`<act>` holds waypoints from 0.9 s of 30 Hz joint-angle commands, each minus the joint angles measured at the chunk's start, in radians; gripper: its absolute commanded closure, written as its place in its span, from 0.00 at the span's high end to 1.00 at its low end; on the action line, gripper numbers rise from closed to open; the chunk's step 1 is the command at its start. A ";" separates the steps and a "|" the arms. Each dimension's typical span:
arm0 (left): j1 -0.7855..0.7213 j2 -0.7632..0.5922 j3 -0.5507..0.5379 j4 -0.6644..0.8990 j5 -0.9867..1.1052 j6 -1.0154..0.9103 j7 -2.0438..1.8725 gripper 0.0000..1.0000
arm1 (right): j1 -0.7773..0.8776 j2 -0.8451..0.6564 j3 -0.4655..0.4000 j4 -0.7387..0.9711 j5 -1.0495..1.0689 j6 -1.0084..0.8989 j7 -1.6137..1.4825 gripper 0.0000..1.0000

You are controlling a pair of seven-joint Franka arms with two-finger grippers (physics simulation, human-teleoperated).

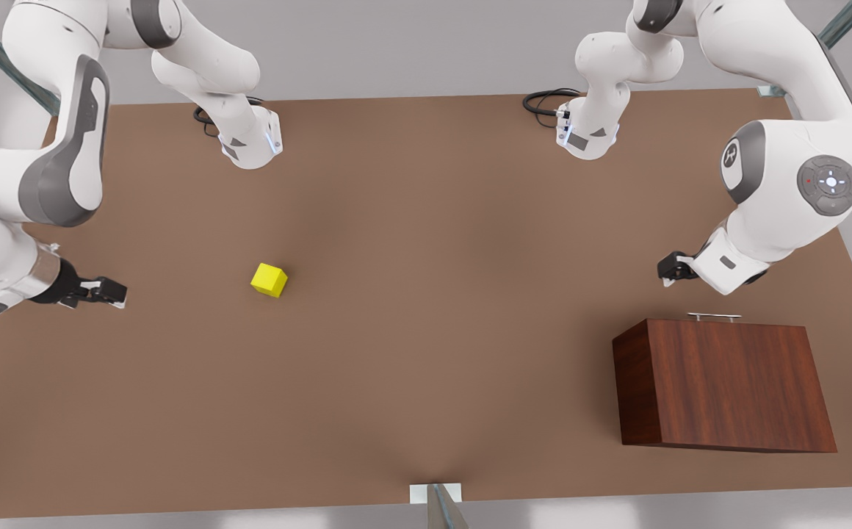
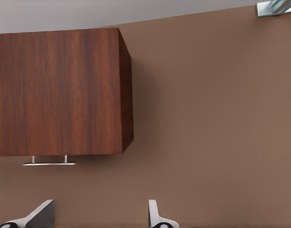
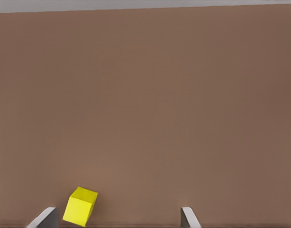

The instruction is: Open the drawer with left arm, place the square in the middle with right arm, and place the square in the drawer with left arm

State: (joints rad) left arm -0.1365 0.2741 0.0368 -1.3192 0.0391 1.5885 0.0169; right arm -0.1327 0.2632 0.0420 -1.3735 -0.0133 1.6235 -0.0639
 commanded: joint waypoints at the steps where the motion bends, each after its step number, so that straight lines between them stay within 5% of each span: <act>1: 0.000 0.004 0.000 0.000 0.007 0.001 -0.002 1.00 | 0.005 0.005 -0.001 -0.001 -0.001 0.009 -0.007 1.00; 3: 0.005 -0.012 0.012 -0.032 0.007 0.018 -0.072 1.00 | 0.010 -0.002 -0.001 -0.015 -0.004 0.010 -0.008 1.00; 5: 0.003 -0.133 0.060 -0.260 0.007 0.189 -0.335 1.00 | 0.051 -0.007 0.004 -0.048 -0.010 0.010 0.009 1.00; 12: 0.006 -0.404 0.123 -0.836 0.004 0.696 -0.859 1.00 | 0.071 -0.248 0.038 -0.699 -0.001 0.475 0.329 1.00; 18: 0.075 -0.389 0.123 -0.951 -0.007 0.801 -1.018 1.00 | 0.093 -0.174 0.030 -0.952 0.045 0.817 0.440 1.00; 27: 0.090 -0.300 0.144 -0.976 -0.246 0.929 -1.206 1.00 | 0.165 -0.052 0.018 -0.978 0.050 0.889 0.526 1.00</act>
State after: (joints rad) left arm -0.0512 -0.0172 0.1829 -2.2949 -0.1301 2.5221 -1.1888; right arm 0.0327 0.2215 0.0598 -2.3516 0.0368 2.5196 0.4630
